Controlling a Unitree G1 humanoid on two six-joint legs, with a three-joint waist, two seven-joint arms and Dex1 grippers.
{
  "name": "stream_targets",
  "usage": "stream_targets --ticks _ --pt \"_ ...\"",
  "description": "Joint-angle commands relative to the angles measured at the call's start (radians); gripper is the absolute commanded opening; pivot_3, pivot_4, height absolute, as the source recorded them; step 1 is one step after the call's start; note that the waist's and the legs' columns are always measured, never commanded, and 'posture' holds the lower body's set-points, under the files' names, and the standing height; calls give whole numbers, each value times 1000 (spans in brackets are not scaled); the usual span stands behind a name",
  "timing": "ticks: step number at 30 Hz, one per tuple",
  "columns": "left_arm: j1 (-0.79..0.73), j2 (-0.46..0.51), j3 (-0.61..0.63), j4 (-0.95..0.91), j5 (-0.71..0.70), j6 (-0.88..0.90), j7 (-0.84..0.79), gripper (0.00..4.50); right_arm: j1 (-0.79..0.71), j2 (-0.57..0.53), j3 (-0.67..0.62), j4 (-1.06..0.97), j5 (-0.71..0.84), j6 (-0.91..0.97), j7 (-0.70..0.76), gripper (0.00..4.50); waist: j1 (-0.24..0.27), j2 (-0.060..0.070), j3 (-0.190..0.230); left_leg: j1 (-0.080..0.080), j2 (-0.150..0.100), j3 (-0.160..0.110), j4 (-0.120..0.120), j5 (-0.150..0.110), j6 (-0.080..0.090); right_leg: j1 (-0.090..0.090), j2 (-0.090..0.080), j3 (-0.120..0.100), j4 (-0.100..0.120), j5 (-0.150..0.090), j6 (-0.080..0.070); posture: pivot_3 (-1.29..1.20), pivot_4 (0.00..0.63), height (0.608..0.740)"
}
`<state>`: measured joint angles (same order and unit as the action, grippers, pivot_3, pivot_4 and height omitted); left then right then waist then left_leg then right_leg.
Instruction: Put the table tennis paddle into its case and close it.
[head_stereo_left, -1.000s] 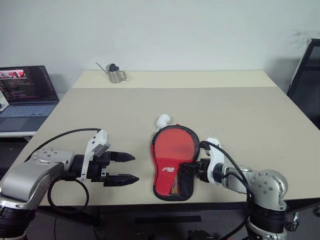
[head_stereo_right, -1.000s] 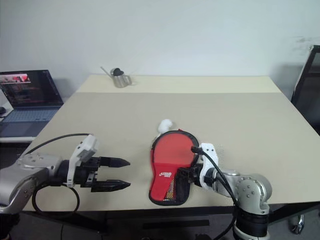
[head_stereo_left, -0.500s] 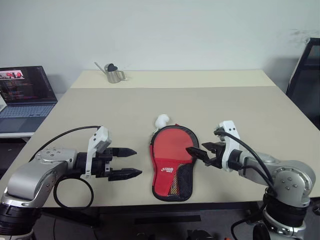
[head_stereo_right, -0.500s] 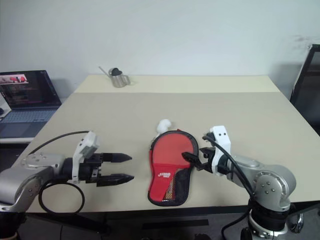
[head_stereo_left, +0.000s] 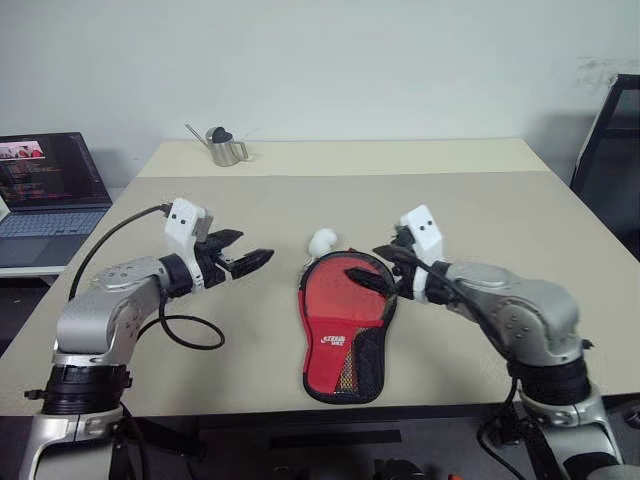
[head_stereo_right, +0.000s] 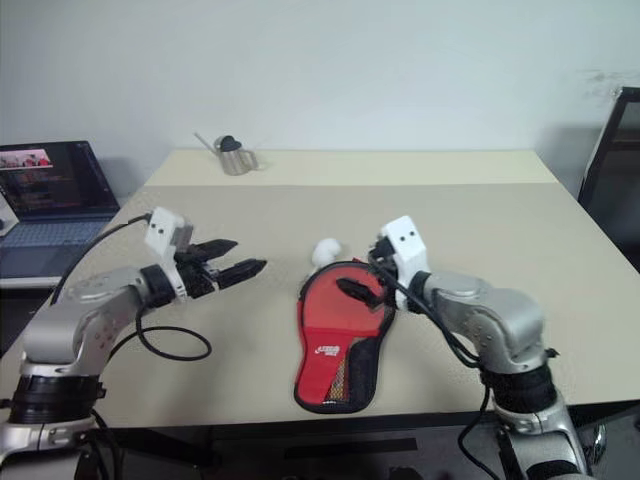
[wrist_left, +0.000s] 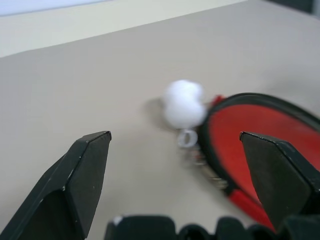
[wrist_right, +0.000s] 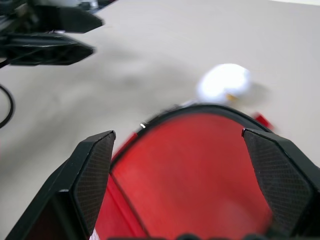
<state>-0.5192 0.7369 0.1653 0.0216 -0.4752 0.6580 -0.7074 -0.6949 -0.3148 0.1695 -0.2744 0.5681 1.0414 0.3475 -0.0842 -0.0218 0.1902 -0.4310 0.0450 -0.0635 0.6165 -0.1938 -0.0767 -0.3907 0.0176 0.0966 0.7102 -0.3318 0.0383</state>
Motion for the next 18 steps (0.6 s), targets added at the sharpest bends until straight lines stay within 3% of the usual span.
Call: stream_targets --ticks 1,6,10,18 --pt "-14 9 19 7 32 -35 15 4500 -10 34 74 70 -80 -122 41 4458 1 0 0 0 0 0 0 0 0 0 0 0 0 0 0 0 150 740" --pt "-40 -6 8 32 51 -41 20 4500 7 81 130 219 -169 -208 73 4458 3 0 0 0 -1 -1 1 0 0 0 -1 -1 1 0 0 0 150 740" --pt "-106 -43 -25 90 60 -38 3 4500 10 96 100 347 -223 -217 51 4458 12 0 0 0 -1 -2 5 0 0 1 -1 -2 3 1 0 0 150 740" --pt "-386 -166 -148 470 165 -94 -46 4500 18 140 35 426 -269 -228 17 4458 23 -1 0 0 -2 -2 12 1 -1 4 0 -1 3 3 6 0 150 740"
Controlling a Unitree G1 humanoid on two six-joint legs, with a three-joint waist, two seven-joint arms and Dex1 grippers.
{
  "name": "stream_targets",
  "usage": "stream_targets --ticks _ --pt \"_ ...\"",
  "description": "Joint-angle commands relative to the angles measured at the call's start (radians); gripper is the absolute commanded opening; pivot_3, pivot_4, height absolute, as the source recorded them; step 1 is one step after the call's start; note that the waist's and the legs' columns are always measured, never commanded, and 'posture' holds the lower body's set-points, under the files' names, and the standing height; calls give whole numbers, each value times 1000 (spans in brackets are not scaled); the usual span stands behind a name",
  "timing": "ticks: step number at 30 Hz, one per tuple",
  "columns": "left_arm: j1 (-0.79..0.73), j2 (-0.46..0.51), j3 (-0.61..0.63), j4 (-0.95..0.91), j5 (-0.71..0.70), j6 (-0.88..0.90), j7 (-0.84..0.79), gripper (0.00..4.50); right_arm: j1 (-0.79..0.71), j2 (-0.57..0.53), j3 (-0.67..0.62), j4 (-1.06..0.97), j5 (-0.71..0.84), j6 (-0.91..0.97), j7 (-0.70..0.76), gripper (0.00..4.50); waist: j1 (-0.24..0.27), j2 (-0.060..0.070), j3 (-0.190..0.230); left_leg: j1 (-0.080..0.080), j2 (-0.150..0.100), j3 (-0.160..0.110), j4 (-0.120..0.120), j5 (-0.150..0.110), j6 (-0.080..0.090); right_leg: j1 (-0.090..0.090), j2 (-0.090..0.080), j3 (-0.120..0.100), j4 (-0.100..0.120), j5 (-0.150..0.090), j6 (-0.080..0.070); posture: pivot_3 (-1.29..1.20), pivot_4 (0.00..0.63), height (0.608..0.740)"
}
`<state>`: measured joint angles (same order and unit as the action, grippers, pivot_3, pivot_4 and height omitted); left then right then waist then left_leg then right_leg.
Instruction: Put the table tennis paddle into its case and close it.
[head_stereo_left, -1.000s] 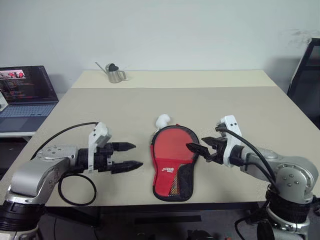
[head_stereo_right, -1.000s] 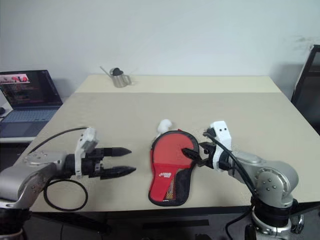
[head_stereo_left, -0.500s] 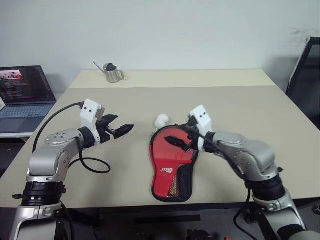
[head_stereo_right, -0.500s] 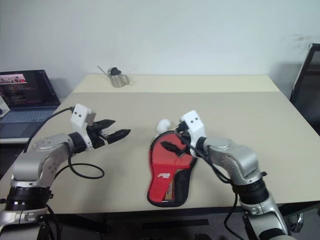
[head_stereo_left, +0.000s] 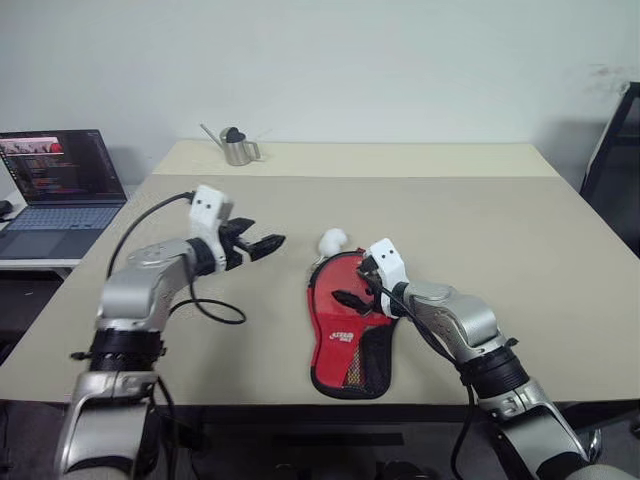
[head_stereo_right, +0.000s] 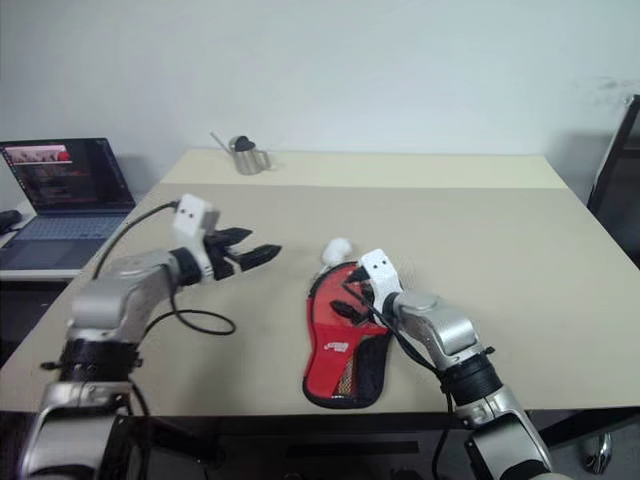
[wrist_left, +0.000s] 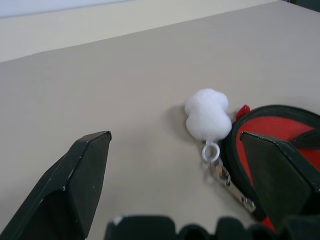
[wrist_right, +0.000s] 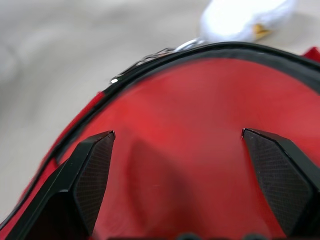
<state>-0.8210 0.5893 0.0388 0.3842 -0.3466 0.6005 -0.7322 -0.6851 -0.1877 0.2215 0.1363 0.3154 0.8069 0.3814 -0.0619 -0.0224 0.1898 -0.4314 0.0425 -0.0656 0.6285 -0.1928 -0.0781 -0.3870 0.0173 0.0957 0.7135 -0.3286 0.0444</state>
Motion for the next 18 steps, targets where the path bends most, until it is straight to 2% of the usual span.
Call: stream_targets --ticks 1,7,11,18 --pt "-114 -28 -33 160 56 -50 -23 4500 9 20 -19 14 -21 9 -18 4458 1 0 0 0 0 0 0 0 0 0 0 0 0 0 0 0 150 740" --pt "-305 -116 -116 520 192 -237 -79 4500 28 60 -30 -11 -34 25 -36 4458 2 0 0 0 0 0 -1 0 0 -1 0 0 0 1 -1 0 150 740" --pt "-421 -190 -145 728 275 -346 -49 4500 43 81 -30 -32 -40 37 -50 4458 2 0 0 -1 0 1 -1 0 0 -1 0 0 0 1 0 0 150 740" --pt "-496 -284 -118 892 330 -411 17 4500 66 113 -37 -68 -49 52 -75 4458 -2 0 0 -1 -1 1 -2 0 0 -1 0 1 0 0 1 0 150 740"
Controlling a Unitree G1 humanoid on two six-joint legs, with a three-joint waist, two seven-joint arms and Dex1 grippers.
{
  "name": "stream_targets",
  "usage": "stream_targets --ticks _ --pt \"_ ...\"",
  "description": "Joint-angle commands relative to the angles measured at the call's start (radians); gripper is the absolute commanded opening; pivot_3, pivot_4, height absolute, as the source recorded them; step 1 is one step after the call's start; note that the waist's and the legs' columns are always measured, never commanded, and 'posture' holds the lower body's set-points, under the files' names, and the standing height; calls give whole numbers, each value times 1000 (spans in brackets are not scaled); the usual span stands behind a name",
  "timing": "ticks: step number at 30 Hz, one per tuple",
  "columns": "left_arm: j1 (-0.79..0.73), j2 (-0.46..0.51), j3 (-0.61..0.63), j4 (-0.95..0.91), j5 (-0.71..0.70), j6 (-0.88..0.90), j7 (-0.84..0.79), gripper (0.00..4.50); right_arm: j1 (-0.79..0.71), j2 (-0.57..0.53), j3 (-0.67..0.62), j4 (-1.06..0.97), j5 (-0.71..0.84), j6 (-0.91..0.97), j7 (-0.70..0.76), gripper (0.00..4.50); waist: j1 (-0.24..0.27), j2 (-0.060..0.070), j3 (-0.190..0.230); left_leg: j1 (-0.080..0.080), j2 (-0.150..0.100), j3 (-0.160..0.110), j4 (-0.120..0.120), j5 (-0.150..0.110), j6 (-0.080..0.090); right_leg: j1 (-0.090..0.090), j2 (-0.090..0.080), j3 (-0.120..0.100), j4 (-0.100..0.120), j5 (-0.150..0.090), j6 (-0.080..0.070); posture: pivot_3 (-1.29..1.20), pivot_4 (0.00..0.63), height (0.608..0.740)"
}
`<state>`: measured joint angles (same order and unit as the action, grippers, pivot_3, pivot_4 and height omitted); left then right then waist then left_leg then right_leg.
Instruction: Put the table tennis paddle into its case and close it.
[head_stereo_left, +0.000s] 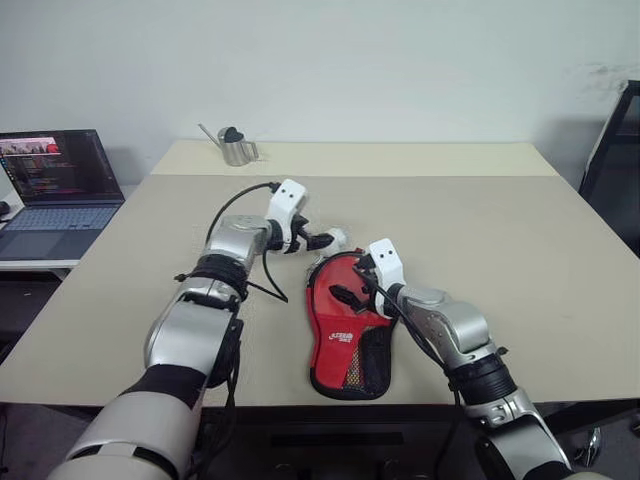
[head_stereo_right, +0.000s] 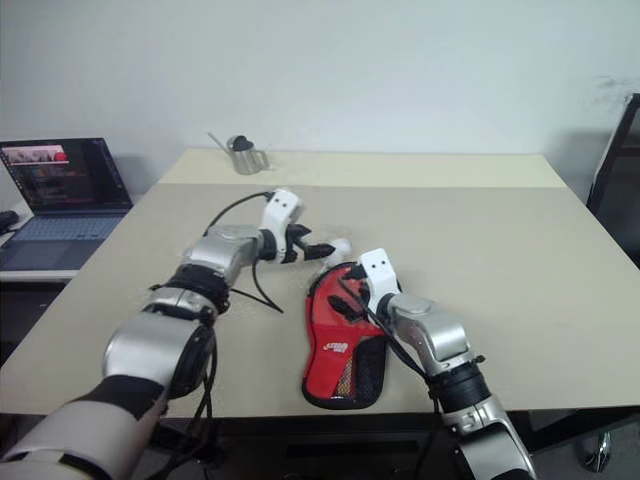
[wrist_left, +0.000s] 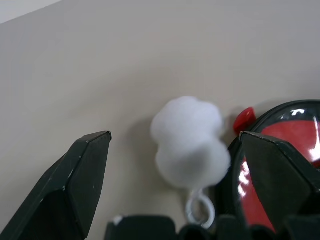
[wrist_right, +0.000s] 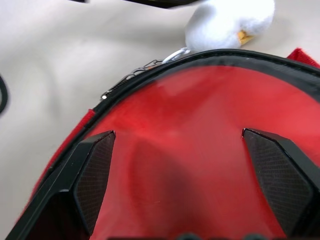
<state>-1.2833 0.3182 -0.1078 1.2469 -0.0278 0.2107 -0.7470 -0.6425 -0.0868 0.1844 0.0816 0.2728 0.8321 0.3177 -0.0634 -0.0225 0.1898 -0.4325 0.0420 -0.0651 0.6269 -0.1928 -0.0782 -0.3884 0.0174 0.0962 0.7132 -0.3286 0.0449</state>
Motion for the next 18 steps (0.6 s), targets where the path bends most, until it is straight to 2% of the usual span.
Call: stream_targets --ticks 1,10,13,18 --pt "-35 -22 35 40 14 -25 44 4500 26 16 -2 -20 -7 30 -16 4458 -2 0 0 0 0 0 0 0 0 0 0 0 0 0 0 0 150 740" --pt "-13 -86 85 90 34 -7 163 4500 51 38 -25 -60 -19 46 -51 4458 0 0 0 0 0 0 0 0 0 0 0 0 0 0 1 0 150 740" --pt "-4 -112 99 97 44 -4 192 3931 58 46 -30 -67 -21 45 -64 4500 2 0 0 0 -1 0 0 0 0 0 -1 0 0 0 1 0 150 740" --pt "1 -149 114 100 60 -6 220 2222 71 60 -35 -81 -29 36 -88 4500 3 0 0 0 -1 -1 0 0 0 0 -1 0 0 0 1 0 150 740"
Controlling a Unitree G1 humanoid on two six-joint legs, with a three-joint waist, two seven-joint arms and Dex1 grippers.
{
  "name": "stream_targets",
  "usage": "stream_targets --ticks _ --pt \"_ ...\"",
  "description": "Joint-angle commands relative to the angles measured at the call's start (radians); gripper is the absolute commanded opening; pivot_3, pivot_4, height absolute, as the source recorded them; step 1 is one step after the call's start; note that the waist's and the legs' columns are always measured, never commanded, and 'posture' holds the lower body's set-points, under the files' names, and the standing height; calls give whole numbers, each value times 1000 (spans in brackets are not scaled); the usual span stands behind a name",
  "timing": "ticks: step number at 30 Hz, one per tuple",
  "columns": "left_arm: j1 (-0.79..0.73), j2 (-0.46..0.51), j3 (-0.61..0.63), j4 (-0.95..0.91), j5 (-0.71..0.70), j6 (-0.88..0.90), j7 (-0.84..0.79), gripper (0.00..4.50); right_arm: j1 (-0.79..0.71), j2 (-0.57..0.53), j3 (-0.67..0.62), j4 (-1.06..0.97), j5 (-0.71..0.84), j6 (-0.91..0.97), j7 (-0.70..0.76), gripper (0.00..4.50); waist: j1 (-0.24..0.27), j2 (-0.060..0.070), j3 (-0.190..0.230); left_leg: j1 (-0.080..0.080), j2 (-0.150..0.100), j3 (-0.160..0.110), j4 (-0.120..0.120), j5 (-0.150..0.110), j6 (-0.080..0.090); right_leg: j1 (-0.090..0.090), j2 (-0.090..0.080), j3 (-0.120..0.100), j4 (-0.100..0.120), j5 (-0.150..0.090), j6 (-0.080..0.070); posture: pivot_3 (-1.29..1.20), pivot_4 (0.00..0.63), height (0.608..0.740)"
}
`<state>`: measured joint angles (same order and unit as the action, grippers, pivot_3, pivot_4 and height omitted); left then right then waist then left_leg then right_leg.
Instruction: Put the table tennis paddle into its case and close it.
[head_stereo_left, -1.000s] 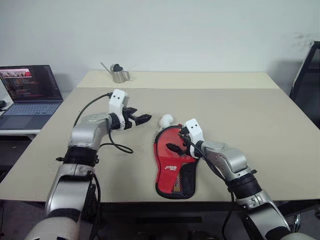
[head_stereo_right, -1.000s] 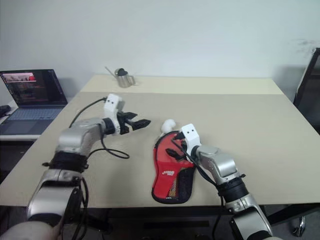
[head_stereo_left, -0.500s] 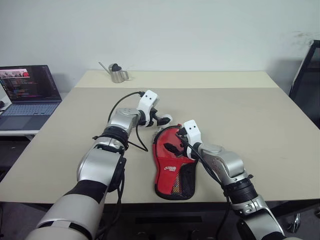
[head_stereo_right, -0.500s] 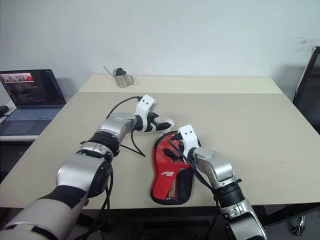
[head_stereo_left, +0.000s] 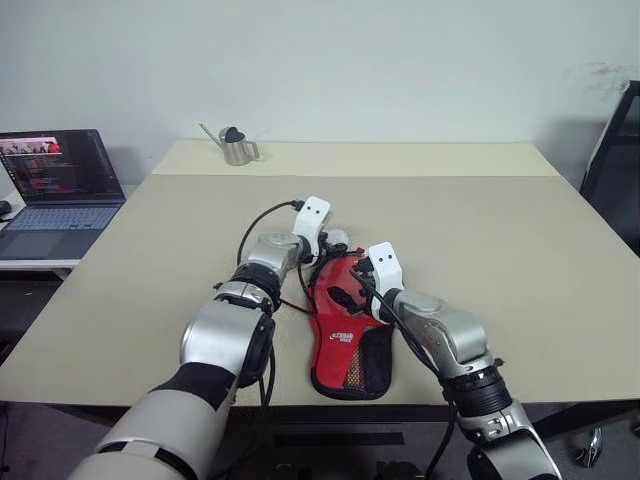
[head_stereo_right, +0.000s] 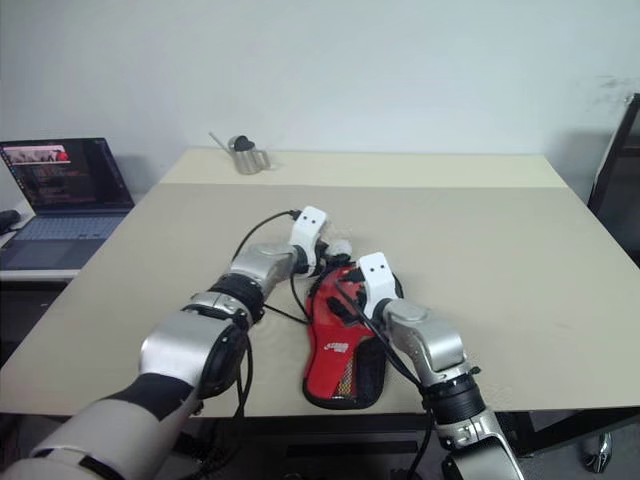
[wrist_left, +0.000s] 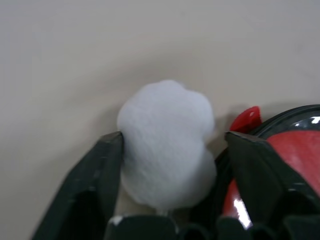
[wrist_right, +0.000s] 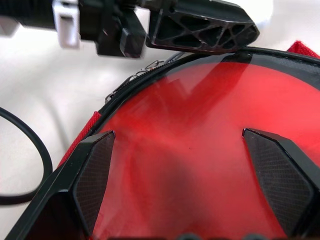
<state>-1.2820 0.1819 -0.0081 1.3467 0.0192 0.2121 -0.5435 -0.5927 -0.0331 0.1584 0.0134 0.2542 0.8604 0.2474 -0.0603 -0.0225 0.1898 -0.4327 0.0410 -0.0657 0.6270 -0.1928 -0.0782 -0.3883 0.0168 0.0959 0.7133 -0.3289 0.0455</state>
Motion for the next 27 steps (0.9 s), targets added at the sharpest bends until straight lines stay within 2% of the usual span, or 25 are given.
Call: stream_targets --ticks 1,4,7,13,19,27 --pt "0 -16 17 0 15 -8 19 1855 25 7 -8 -15 -16 5 -24 4500 0 0 0 0 0 0 0 0 0 0 0 0 0 0 0 0 150 740" --pt "0 -20 27 1 22 -8 32 817 31 -1 2 -24 -34 -19 -32 4500 1 0 0 0 0 0 0 0 0 0 0 0 0 0 0 0 150 740" --pt "-1 -15 38 -1 27 -10 41 64 30 -10 7 -44 -34 10 -24 4500 1 0 0 0 -1 0 0 0 0 0 0 0 0 0 1 0 150 740" --pt "-24 15 40 -6 49 -32 34 22 62 -37 -10 -92 -18 115 -10 4500 1 0 0 0 -1 0 0 0 0 0 0 0 0 0 0 0 150 740" --pt "-64 36 -6 -3 132 -89 88 22 101 -66 10 -81 -44 161 -16 4500 2 -1 -1 0 -1 -1 0 0 0 1 0 0 0 0 1 0 150 740" --pt "-99 -24 -25 9 181 -136 158 22 159 -43 37 -118 -46 202 -35 4500 5 -3 -2 0 -1 -1 1 0 0 2 -1 0 0 -1 4 0 150 740"
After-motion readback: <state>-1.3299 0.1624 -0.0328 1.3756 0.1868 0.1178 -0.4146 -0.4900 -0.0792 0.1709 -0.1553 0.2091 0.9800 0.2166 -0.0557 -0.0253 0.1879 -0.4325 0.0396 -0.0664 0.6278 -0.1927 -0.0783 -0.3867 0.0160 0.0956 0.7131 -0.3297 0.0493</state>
